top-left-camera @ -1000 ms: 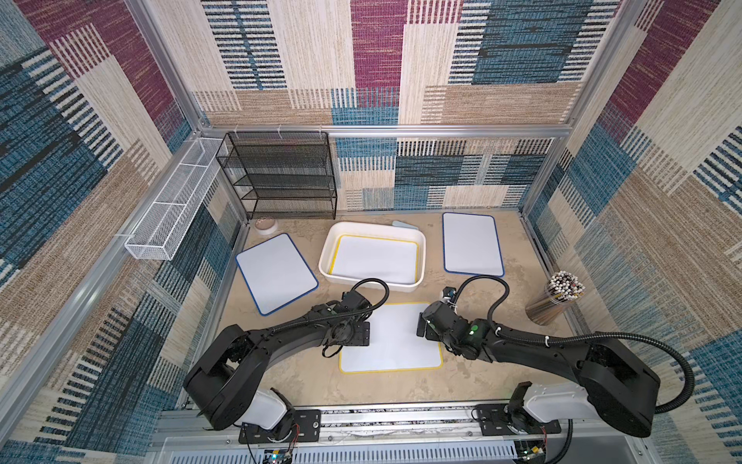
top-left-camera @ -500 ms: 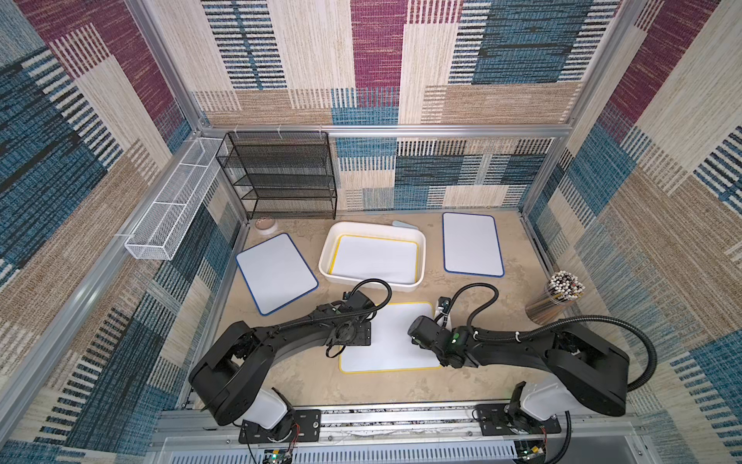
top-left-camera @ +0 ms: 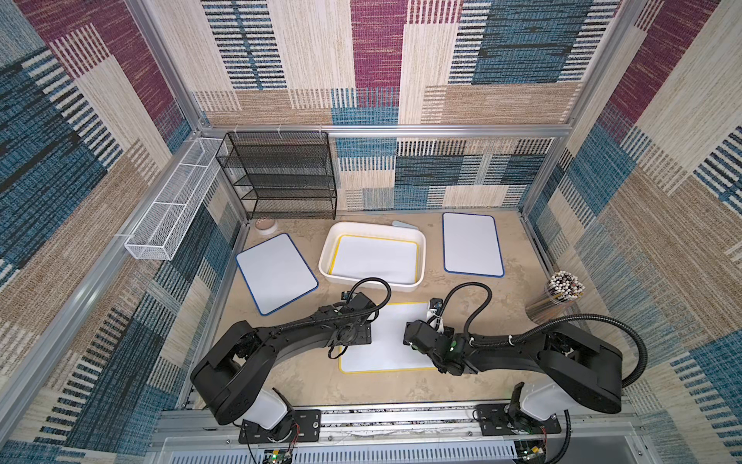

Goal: Put the whiteboard into the storage box
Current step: Pick up the whiteboard at the center of the board.

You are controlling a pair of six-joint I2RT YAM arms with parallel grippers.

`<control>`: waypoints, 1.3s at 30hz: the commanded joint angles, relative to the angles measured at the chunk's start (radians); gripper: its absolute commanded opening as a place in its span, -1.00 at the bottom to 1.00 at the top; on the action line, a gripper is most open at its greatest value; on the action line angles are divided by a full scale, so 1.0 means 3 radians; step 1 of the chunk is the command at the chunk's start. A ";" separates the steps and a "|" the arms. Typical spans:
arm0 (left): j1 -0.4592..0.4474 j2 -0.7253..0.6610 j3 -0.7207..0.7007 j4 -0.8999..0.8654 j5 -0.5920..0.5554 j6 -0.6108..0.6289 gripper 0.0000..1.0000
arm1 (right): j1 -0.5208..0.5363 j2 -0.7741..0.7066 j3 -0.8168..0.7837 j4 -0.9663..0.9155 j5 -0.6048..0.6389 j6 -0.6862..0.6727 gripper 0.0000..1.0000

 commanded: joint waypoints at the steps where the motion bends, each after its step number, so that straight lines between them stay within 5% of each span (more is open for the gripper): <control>1: 0.0003 0.0145 -0.0224 0.0223 0.1098 -0.0045 0.57 | 0.0019 -0.0083 -0.0040 0.0252 -0.1347 0.0044 1.00; 11: 0.0003 0.0088 -0.0362 0.0685 0.1547 -0.0076 0.54 | -0.0342 -0.0582 -0.0259 0.0586 -0.1989 0.0129 1.00; 26: 0.0003 -0.0030 -0.0421 0.0702 0.1598 -0.0082 0.55 | -0.1156 -0.1118 -0.0691 0.0739 -0.2861 0.0723 1.00; 39: 0.0013 -0.0118 -0.0419 0.0618 0.1553 -0.0077 0.55 | -0.1512 -0.1437 -0.0966 0.0789 -0.3151 0.1239 1.00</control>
